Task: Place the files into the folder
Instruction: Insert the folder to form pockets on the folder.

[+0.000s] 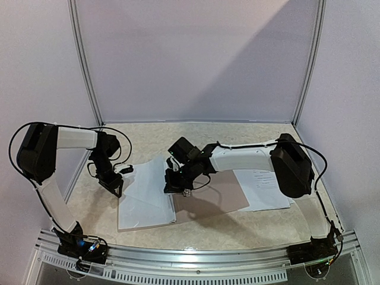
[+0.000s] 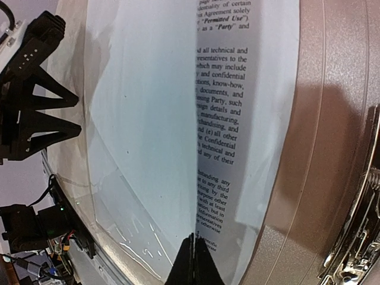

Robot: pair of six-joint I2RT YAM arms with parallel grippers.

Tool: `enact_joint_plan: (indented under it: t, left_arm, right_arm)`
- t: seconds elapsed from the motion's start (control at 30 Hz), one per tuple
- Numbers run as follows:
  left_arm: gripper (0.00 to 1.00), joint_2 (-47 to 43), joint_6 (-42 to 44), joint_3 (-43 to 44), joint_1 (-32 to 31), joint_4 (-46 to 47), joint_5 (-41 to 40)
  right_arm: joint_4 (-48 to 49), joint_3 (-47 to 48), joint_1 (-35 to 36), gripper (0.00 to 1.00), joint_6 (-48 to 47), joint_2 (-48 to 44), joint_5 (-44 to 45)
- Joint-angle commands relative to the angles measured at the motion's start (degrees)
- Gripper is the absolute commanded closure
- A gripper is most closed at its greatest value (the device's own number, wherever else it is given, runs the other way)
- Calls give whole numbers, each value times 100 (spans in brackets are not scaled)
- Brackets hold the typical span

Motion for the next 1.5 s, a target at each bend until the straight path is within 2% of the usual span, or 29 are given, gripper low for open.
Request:
enact_joint_plan:
  t: [0.0, 0.3, 0.5, 0.67, 0.87, 0.97, 1.03, 1.3, 1.47]
  left_arm:
    - [54, 2, 63, 95, 75, -63, 6]
    - [53, 150, -28, 170, 81, 39, 10]
    - [44, 158, -71, 341, 113, 13, 94]
    - [44, 35, -34, 479, 236, -98, 81]
    - [44, 90, -94, 586, 570, -133, 39]
    - [46, 163, -269, 683, 709, -129, 66]
    - [51, 187, -357, 725, 789, -78, 66]
    - [67, 271, -606, 795, 1059, 63, -94]
    - [69, 519, -643, 747, 1128, 168, -418]
  right_arm:
    - [-40, 12, 7, 100, -36, 175, -75]
    - [237, 194, 5, 100, -41, 484, -251]
    - [187, 223, -20, 100, -56, 491, -139]
    - [-183, 321, -27, 80, -225, 312, 198]
    - [-603, 650, -27, 69, -514, 144, 767]
    - [-631, 810, -29, 67, -579, 248, 1004]
    - [-649, 972, -25, 68, -637, 360, 1200]
    - [-572, 1398, -67, 74, -751, 949, 1771]
    - [-562, 1574, -98, 75, -754, 1201, 1769]
